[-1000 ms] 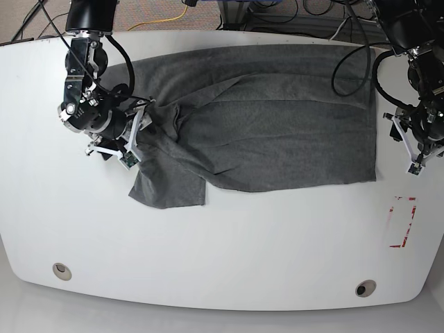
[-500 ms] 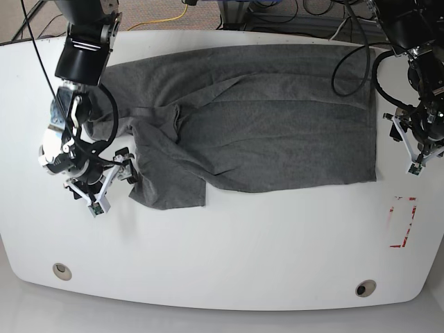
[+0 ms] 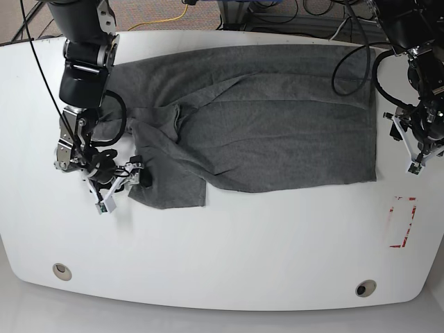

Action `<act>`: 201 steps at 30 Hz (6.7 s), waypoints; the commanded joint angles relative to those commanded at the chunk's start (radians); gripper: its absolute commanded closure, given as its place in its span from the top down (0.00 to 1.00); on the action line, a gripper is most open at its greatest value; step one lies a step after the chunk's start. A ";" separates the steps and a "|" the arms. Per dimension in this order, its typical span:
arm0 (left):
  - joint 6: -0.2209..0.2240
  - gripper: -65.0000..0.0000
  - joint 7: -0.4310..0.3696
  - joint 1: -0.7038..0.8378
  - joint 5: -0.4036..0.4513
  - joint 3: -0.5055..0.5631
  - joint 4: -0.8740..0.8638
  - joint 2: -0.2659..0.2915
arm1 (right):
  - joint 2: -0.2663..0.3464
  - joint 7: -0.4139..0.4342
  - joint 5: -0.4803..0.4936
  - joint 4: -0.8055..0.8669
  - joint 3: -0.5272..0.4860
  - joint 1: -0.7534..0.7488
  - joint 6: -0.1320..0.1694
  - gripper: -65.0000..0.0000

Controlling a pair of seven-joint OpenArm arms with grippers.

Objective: Layout the t-shirt on the table in an organized manner, then fold the t-shirt properly
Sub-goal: 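Fold the side edge inward with the right gripper toward the shirt's middle, then move the left gripper to the shirt's hem corner and grasp it, then lift the hem with both grippers and fold it toward the collar, then lower the folded shirt with both grippers onto the table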

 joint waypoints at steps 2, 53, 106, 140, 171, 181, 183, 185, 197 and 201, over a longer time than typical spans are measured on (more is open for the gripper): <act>0.000 0.55 0.000 0.000 0.000 0.000 0.000 0.000 | -0.003 0.006 0.006 0.000 -0.029 -0.011 0.000 0.79; 0.000 0.65 -0.430 -0.425 0.000 0.126 -0.807 -0.003 | -0.014 -0.026 -0.002 0.006 -0.048 0.054 0.000 0.00; 0.000 0.00 -0.420 -0.394 -0.006 0.170 -0.799 0.002 | 0.084 -0.023 0.000 0.006 -0.356 0.338 0.000 0.00; 0.000 0.00 -0.226 -0.278 -0.006 0.164 -0.284 0.000 | 0.124 -0.051 0.006 0.143 -0.440 0.267 0.000 0.00; 0.000 0.00 -0.184 0.147 -0.008 0.037 0.069 0.006 | 0.124 -0.523 0.000 0.959 -0.060 -0.338 0.000 0.00; 0.000 0.01 -0.184 0.279 -0.008 0.037 0.118 0.006 | 0.124 -0.523 0.000 0.990 -0.060 -0.451 0.000 0.00; 0.000 0.01 -0.184 0.296 -0.008 0.037 0.118 0.006 | 0.124 -0.523 0.000 0.990 -0.060 -0.468 0.000 0.04; 0.000 0.01 -0.184 0.315 -0.008 0.037 0.118 0.006 | 0.124 -0.523 0.000 0.990 -0.060 -0.485 0.000 0.16; 0.000 0.71 -0.034 0.341 -0.008 0.037 0.121 -0.003 | 0.112 -0.523 0.006 1.034 0.049 -0.546 0.000 0.70; 0.000 0.72 -0.031 0.342 -0.008 0.037 0.144 -0.038 | 0.101 -0.528 0.006 1.079 0.100 -0.542 0.000 0.70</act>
